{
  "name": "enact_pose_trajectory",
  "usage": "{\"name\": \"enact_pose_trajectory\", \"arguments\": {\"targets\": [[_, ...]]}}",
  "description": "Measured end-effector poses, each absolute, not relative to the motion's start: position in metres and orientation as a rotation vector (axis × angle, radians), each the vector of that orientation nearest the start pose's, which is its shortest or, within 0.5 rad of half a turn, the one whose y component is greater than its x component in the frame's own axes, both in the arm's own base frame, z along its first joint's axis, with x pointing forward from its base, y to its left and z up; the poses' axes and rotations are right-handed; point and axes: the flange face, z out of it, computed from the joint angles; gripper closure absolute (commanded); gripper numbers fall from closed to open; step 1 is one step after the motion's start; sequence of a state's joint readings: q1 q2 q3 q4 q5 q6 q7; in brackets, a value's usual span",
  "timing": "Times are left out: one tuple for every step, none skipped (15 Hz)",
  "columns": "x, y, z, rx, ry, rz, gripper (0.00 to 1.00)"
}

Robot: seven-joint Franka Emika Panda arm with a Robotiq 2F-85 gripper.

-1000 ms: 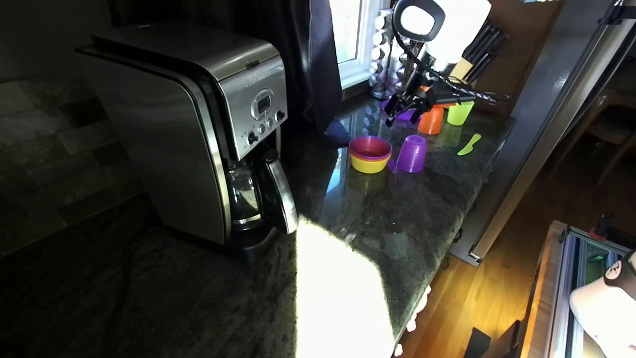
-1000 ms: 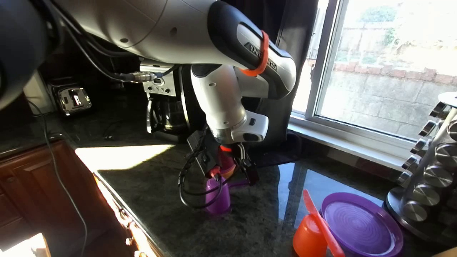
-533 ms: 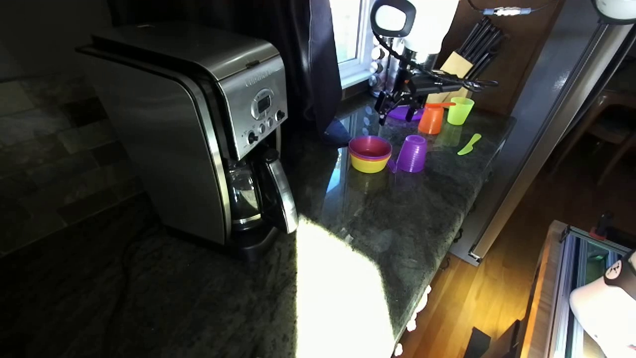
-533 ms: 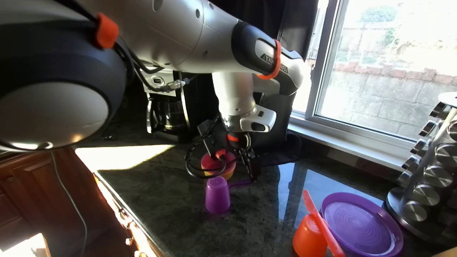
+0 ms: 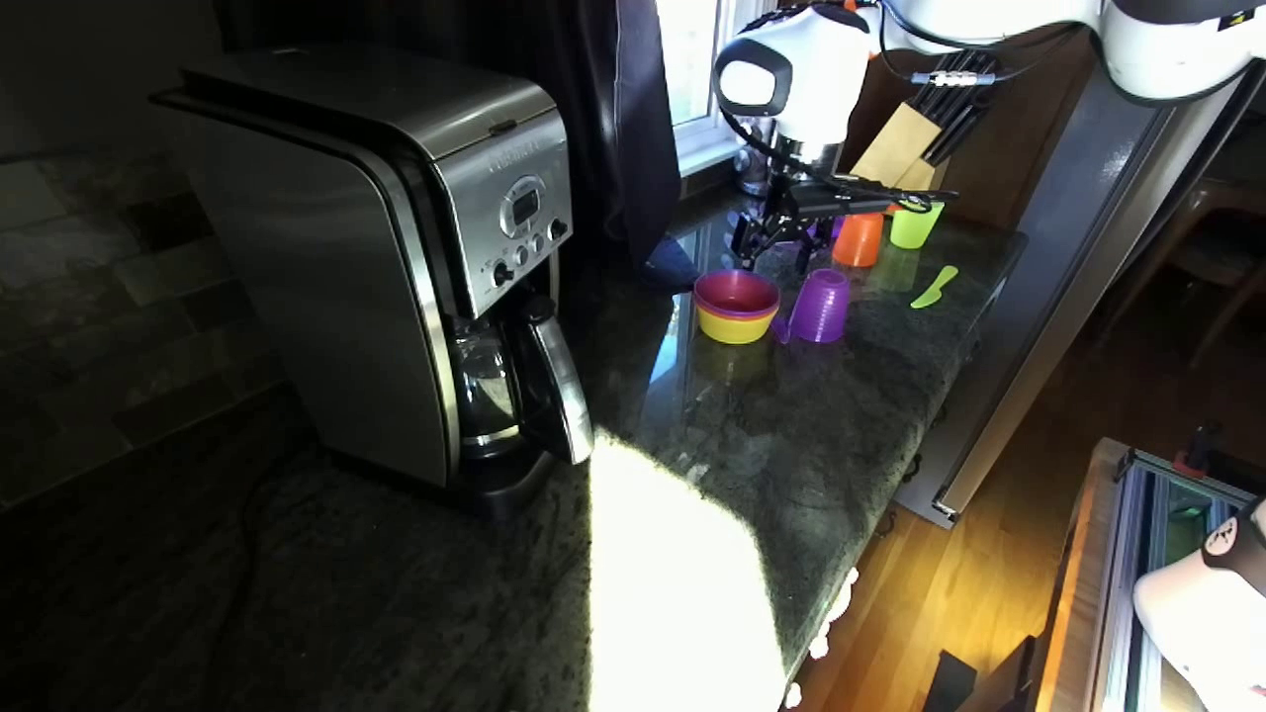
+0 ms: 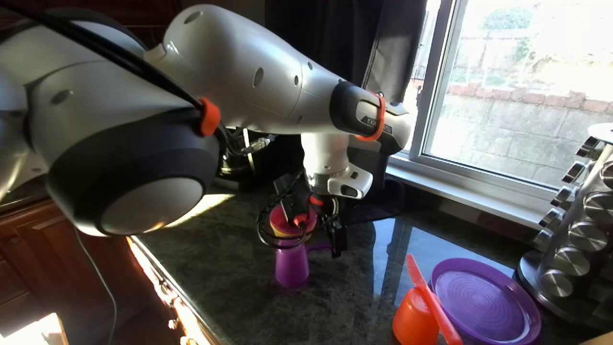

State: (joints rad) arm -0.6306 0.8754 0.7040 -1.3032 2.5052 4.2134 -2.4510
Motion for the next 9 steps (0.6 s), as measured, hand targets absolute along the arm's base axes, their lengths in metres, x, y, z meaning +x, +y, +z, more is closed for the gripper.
{"name": "enact_pose_trajectory", "arguments": {"targets": [[0.566,-0.143,0.277,-3.034,0.856,-0.154,0.0],[0.566,-0.144,0.272,-3.031,0.862,-0.142,0.0],[0.567,-0.146,0.268,-3.026,0.867,-0.134,0.01],[0.567,-0.146,0.265,-3.022,0.872,-0.13,0.08],[0.568,-0.147,0.265,-3.018,0.877,-0.131,0.23],[0.568,-0.148,0.265,-3.016,0.879,-0.134,0.32],[0.569,-0.148,0.266,-3.013,0.882,-0.139,0.4],[0.57,-0.148,0.266,-3.011,0.885,-0.143,0.47],[0.57,-0.148,0.266,-3.01,0.886,-0.145,0.56]]}}
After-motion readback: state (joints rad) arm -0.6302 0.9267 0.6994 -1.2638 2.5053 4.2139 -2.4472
